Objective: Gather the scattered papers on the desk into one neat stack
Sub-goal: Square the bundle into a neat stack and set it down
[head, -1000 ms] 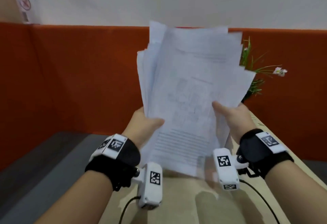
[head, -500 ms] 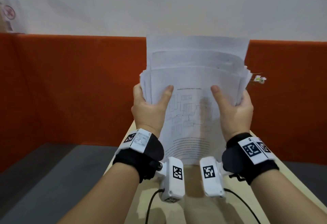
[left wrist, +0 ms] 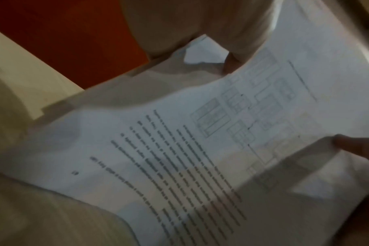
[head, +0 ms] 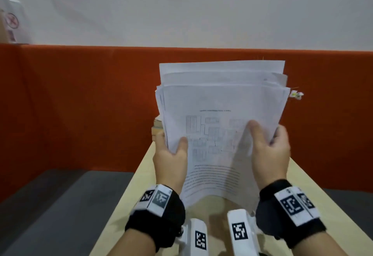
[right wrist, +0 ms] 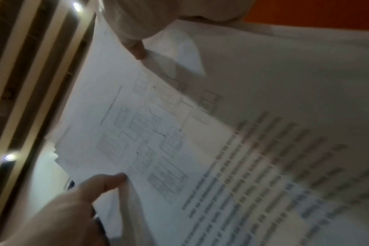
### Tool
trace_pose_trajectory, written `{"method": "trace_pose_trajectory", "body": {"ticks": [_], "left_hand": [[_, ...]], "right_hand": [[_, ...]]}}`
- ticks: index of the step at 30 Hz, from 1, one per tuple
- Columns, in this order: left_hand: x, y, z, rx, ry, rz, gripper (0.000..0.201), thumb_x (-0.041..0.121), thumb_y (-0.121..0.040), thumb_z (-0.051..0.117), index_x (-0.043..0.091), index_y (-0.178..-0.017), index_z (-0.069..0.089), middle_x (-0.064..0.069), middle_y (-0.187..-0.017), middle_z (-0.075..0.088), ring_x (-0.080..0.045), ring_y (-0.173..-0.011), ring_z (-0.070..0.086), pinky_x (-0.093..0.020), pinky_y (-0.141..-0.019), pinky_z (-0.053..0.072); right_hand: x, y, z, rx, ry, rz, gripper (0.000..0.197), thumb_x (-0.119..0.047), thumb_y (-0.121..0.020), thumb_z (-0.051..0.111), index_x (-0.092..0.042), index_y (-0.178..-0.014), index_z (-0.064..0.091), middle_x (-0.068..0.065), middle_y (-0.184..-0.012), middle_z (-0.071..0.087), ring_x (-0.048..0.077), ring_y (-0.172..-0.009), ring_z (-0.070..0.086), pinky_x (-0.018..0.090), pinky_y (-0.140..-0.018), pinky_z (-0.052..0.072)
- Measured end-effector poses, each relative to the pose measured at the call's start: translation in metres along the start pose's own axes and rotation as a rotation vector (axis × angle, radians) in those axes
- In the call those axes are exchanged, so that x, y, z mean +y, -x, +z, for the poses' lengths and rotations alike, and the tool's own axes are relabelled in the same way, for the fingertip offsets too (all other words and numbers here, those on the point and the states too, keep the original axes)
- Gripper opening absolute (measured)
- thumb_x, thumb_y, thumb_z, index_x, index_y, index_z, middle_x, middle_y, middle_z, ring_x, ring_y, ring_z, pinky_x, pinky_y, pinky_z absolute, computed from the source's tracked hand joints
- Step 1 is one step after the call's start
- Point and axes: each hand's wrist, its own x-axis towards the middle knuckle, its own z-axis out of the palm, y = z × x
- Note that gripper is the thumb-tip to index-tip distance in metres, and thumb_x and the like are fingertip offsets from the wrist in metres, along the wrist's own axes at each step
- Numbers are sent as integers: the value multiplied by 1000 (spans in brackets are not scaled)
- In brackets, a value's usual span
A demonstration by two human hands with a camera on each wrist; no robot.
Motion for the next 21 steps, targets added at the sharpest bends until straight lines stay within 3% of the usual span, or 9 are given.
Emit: {"method": "trace_pose_trajectory", "body": {"ticks": [2, 4, 8, 11, 13, 15, 17, 19, 21], "left_hand": [[1, 0, 4, -6, -20, 20, 17, 17, -95, 54, 18, -112, 54, 12, -92, 62, -10, -90, 65, -5, -57, 45], [13, -7, 9, 15, -15, 61, 19, 16, -94, 54, 20, -112, 50, 12, -90, 60, -5, -82, 61, -3, -53, 45], [40, -22, 9, 29, -35, 163, 71, 22, -83, 66, 30, -142, 26, 3, -115, 55, -14, -98, 62, -22, -77, 53], [57, -36, 0, -34, -94, 256, 89, 23, -84, 69, 34, -150, 11, 17, -105, 49, -2, -93, 61, -4, -70, 46], [64, -44, -6, -102, -141, 264, 76, 29, -85, 68, 35, -146, 24, 25, -100, 52, 0, -95, 63, -7, -73, 49], [68, -48, -11, -171, -194, 264, 50, 37, -85, 67, 33, -129, 45, 22, -100, 62, -5, -98, 67, -19, -80, 56], [76, -51, -15, -171, -252, 301, 52, 42, -83, 66, 32, -131, 46, 11, -116, 66, -11, -106, 65, -31, -93, 54], [94, -53, -17, -204, -366, 368, 63, 44, -85, 64, 32, -142, 38, 4, -135, 56, -13, -120, 55, -31, -103, 44], [114, -55, -15, -329, -628, 445, 61, 50, -84, 59, 31, -139, 43, 4, -131, 54, -17, -122, 52, -37, -104, 42]], "right_hand": [[1, 2, 2, -21, 31, 24, 8, -31, -89, 59, -25, -91, 55, -12, -86, 61, 9, -81, 61, 20, -59, 43], [-6, -6, 4, 3, 28, -8, 7, -30, -89, 59, -27, -89, 53, -14, -85, 60, 4, -78, 59, 19, -61, 45], [-12, -17, 2, -3, -38, -25, 30, -33, -83, 67, -23, -105, 49, -15, -92, 59, -2, -80, 58, 12, -62, 48], [-3, -16, -4, -112, -31, 41, 31, -31, -80, 70, -21, -105, 53, -10, -97, 62, 6, -86, 61, 24, -68, 51], [3, -14, -8, -181, -31, 92, 27, -28, -80, 71, -23, -103, 58, -8, -99, 66, 10, -89, 63, 30, -72, 53], [6, -12, -12, -244, -66, 142, 27, -23, -80, 71, -24, -105, 61, -7, -101, 69, 11, -91, 66, 28, -71, 54], [8, -11, -15, -290, -100, 176, 23, -20, -80, 71, -25, -101, 63, -9, -97, 71, 8, -88, 68, 19, -63, 54], [10, -12, -18, -313, -109, 192, 23, -19, -79, 72, -27, -99, 64, -8, -96, 73, 8, -86, 70, 19, -63, 55], [11, -14, -18, -328, -112, 203, 26, -18, -78, 73, -24, -102, 65, -6, -97, 74, 10, -84, 72, 25, -68, 56]]}}
